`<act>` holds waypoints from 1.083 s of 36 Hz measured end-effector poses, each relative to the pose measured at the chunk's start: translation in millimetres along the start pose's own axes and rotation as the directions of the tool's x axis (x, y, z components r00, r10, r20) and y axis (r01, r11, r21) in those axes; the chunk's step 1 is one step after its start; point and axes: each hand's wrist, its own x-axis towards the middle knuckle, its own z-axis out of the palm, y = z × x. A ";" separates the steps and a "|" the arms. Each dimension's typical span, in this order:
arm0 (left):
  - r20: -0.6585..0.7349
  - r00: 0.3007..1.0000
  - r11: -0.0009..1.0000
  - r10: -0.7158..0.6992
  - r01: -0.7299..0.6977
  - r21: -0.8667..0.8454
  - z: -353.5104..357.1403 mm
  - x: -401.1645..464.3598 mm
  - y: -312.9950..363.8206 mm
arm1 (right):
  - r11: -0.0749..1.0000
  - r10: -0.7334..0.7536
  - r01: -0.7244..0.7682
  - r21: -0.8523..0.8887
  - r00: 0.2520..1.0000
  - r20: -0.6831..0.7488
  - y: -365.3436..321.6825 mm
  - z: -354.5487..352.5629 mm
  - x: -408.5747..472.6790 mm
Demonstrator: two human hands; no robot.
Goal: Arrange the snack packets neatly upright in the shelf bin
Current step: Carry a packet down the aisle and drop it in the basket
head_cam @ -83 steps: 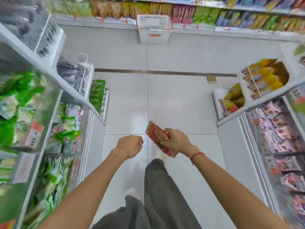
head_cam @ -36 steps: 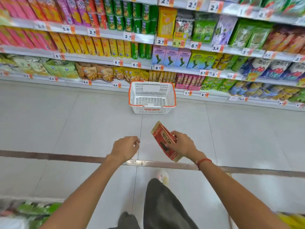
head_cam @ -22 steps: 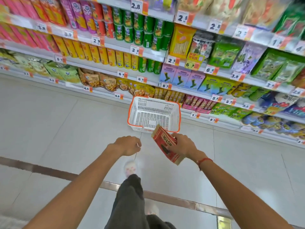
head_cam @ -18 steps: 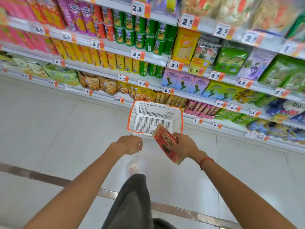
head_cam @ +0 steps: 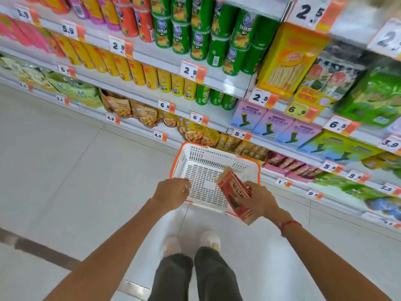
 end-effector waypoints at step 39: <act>-0.520 0.817 0.939 -0.251 0.075 -0.335 344.9 289.2 -203.8 | 0.939 -0.168 0.159 0.305 0.986 0.004 81.0 386.8 500.2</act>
